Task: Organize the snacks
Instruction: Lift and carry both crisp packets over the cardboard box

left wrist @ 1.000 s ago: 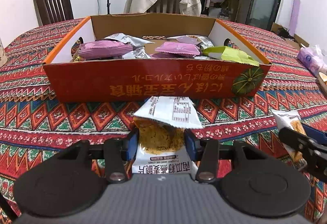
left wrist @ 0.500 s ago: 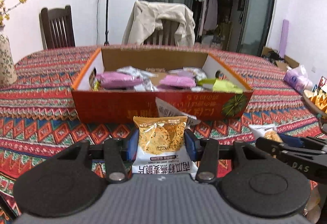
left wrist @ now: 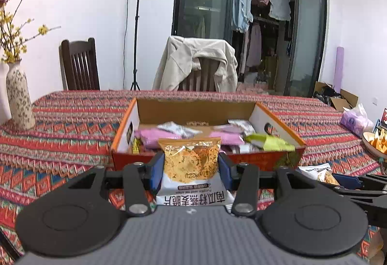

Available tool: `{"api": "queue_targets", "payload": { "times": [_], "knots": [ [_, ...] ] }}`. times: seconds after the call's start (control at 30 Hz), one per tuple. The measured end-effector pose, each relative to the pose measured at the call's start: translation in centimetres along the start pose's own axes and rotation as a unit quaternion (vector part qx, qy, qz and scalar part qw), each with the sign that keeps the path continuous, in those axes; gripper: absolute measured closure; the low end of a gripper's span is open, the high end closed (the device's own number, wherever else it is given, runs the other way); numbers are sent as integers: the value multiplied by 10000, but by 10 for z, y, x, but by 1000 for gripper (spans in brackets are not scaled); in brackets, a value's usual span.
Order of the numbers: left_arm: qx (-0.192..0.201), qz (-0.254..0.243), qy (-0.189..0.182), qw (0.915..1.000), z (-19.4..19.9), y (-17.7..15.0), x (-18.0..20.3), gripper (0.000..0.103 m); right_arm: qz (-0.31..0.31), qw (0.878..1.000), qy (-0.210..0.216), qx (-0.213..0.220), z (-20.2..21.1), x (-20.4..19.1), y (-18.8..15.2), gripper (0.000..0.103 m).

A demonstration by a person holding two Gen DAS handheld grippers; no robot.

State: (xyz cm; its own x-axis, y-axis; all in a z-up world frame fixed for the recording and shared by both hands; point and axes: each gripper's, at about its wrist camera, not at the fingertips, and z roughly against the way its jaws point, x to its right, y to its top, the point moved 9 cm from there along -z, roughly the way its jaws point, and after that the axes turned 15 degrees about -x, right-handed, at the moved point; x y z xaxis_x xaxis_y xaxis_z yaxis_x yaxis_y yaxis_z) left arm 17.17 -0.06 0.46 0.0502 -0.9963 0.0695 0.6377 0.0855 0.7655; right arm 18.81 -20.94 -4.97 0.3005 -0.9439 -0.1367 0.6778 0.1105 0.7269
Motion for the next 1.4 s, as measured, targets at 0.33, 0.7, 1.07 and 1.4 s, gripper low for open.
{"api": "queue_targets", "payload": {
  "times": [0.33,0.7,1.07,1.4],
  "knots": [
    [267,272,59,9993,-13,51,-7,55,152,9975,36,686,11,-17,65,54],
    [441,424,65,9981,-31,99,-7,55,101,9968,60,791,-18,-26,126,54],
    [274,630,351,9970,-94,109,-30,55,146,9989,18,449,-93,-30,138,54],
    [34,493,475,9976,-123,93,-34,55,80,9998,85,145,-123,-20,125,54]
  ]
}}
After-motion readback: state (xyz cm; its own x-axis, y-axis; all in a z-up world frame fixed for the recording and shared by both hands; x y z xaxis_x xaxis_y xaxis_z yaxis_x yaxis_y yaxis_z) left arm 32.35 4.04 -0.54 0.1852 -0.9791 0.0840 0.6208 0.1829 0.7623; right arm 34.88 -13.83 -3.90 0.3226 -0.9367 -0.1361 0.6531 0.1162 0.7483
